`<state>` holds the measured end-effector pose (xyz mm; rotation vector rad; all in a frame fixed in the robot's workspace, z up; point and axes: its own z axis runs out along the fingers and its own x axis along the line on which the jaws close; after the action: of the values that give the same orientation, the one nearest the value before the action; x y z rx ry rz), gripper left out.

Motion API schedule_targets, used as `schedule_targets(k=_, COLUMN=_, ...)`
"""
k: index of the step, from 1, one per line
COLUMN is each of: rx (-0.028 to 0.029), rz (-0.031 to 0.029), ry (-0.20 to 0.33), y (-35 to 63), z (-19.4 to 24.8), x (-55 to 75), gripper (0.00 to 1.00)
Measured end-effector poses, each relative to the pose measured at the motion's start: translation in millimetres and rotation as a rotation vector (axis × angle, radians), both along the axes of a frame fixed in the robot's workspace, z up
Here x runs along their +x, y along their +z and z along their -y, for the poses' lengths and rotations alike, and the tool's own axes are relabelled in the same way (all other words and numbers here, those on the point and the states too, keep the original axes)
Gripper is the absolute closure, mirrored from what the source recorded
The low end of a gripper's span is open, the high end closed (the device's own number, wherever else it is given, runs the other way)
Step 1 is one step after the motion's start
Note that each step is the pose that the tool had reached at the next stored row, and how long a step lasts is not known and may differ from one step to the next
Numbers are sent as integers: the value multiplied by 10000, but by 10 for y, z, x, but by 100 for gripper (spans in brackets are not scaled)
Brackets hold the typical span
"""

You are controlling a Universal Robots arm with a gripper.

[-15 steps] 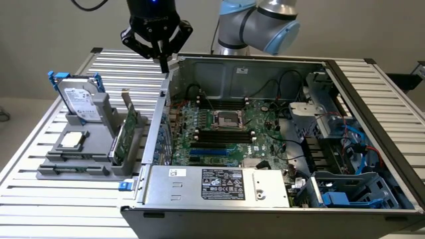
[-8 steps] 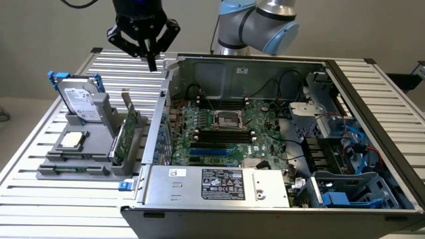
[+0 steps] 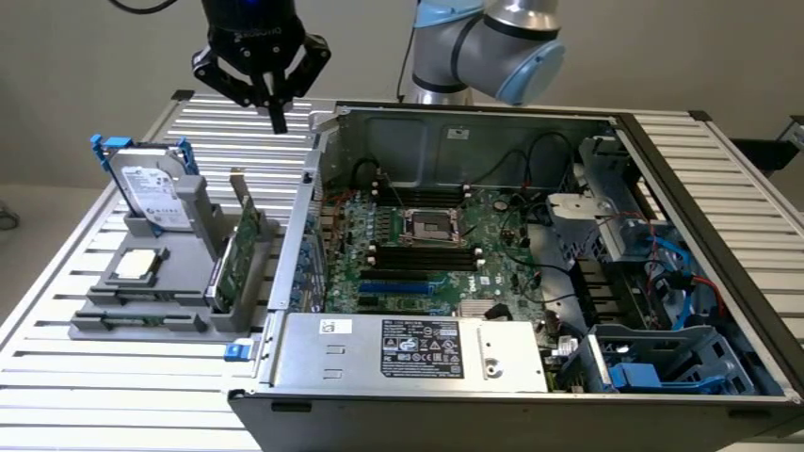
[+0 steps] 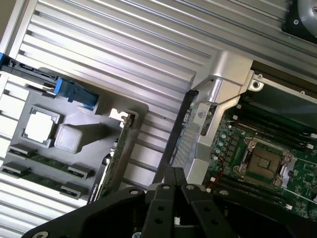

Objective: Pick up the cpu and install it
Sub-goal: 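Reach for the cpu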

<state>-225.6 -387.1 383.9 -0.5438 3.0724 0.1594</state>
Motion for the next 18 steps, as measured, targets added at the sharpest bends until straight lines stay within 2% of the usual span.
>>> schedule_targets(k=7, rx=7, rz=-198, ry=-1, y=0, z=0, x=-190, gripper=89)
schedule_targets(k=18, rx=6, rz=-657, ry=-1, y=0, z=0, x=-418, gripper=89)
